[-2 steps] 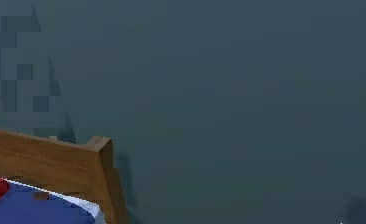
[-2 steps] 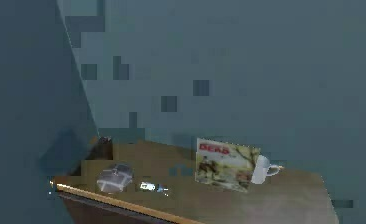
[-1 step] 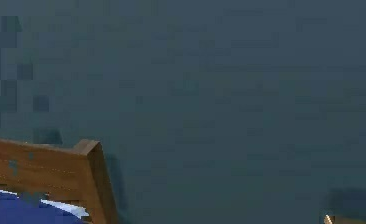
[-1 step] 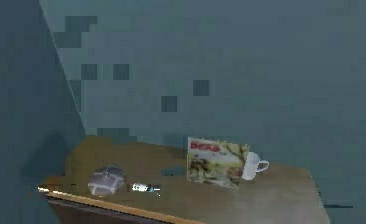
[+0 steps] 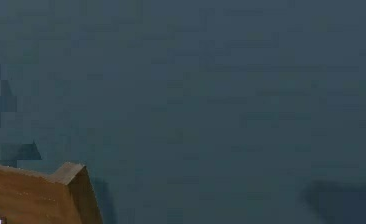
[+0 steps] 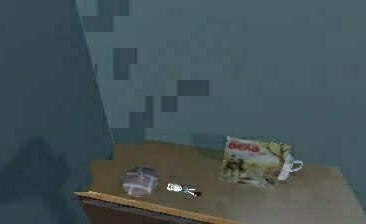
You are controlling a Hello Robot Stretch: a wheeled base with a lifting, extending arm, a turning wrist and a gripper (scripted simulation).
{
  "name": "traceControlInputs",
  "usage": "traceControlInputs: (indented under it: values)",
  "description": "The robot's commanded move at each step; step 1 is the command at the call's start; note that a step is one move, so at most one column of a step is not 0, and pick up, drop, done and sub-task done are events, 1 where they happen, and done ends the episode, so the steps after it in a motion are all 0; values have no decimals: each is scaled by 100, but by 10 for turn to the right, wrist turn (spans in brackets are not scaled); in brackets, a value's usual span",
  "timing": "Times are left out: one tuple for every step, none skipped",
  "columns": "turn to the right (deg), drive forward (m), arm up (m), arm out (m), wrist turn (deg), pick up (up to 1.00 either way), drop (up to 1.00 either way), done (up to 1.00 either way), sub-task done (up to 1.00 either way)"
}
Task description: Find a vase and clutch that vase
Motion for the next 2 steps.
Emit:
traceControlInputs:
  values:
    - [-90,0,0,0,0,0,0,0,0]
    - [0,0,50,0,0,0,0,0,0]
